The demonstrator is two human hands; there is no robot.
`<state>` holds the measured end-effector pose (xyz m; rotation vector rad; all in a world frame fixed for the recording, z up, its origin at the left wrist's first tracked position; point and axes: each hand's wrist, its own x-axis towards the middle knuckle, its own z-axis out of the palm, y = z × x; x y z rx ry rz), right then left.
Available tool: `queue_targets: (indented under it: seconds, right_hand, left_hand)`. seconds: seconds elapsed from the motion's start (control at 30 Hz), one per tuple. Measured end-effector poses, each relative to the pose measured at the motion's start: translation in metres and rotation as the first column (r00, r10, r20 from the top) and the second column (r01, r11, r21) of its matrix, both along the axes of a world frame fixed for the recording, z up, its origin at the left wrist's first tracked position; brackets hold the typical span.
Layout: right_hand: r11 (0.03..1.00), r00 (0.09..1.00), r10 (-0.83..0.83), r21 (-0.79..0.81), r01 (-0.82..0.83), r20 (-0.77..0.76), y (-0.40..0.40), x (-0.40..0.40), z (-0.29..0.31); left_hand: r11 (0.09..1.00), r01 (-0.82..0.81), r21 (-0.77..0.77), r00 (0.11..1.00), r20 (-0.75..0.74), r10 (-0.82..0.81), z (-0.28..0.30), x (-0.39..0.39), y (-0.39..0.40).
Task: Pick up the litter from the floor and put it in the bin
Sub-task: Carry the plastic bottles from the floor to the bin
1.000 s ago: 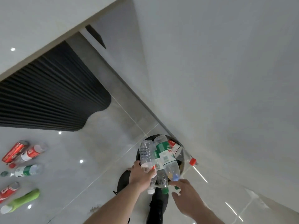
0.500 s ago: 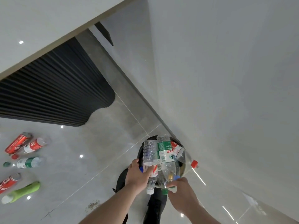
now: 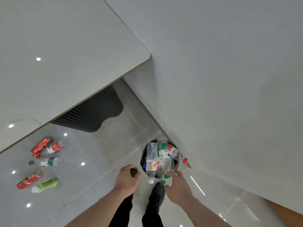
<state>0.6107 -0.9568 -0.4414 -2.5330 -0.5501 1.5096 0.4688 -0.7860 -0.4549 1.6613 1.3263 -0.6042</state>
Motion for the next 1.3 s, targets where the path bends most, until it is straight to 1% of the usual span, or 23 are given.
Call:
queue_targets:
  seconds: [0.13,0.27,0.43,0.57,0.67,0.77,0.9,1.0,1.13,1.3]
  right_hand:
    - [0.998,0.998,0.066,0.014,-0.066,-0.005,-0.009,-0.011,0.064]
    - [0.990,0.990,0.144,0.008,-0.144,-0.001,-0.025,-0.027,0.126]
    - [0.970,0.970,0.242,-0.014,-0.241,0.010,-0.036,-0.045,0.187]
    - [0.947,0.946,0.319,0.007,-0.320,0.047,-0.027,-0.071,0.222]
    - [0.920,0.920,0.380,0.069,-0.387,0.093,-0.012,-0.105,0.239]
    - [0.906,0.906,0.408,0.070,-0.417,0.114,0.004,-0.135,0.241]
    - [0.876,0.878,0.454,0.104,-0.471,0.151,0.047,-0.216,0.258]
    - [0.867,0.869,0.455,0.125,-0.483,0.196,0.075,-0.282,0.264]
    - [0.856,0.860,0.466,0.141,-0.498,0.209,0.105,-0.366,0.271]
    - [0.846,0.856,0.479,0.157,-0.509,0.193,0.136,-0.452,0.277]
  left_hand:
    - [1.000,-0.026,-0.007,1.000,0.015,0.026,0.070,-0.035,-0.018]
    - [1.000,0.001,0.015,0.999,0.043,-0.002,0.130,-0.073,-0.044]
    - [0.993,0.051,0.103,0.995,0.078,-0.059,0.188,-0.123,-0.062]
    - [0.984,0.031,0.174,0.996,0.077,-0.045,0.225,-0.168,-0.060]
    - [0.972,0.010,0.236,0.997,0.072,-0.028,0.251,-0.213,-0.051]
    - [0.958,0.006,0.288,0.998,0.061,-0.025,0.265,-0.249,-0.042]
    - [0.933,-0.021,0.360,0.998,0.056,0.001,0.286,-0.340,-0.023]
    - [0.927,-0.007,0.375,1.000,0.027,-0.004,0.291,-0.411,-0.008]
    - [0.918,0.010,0.396,1.000,0.010,-0.015,0.296,-0.497,0.013]
    - [0.922,-0.002,0.387,1.000,-0.009,0.005,0.308,-0.578,0.047]
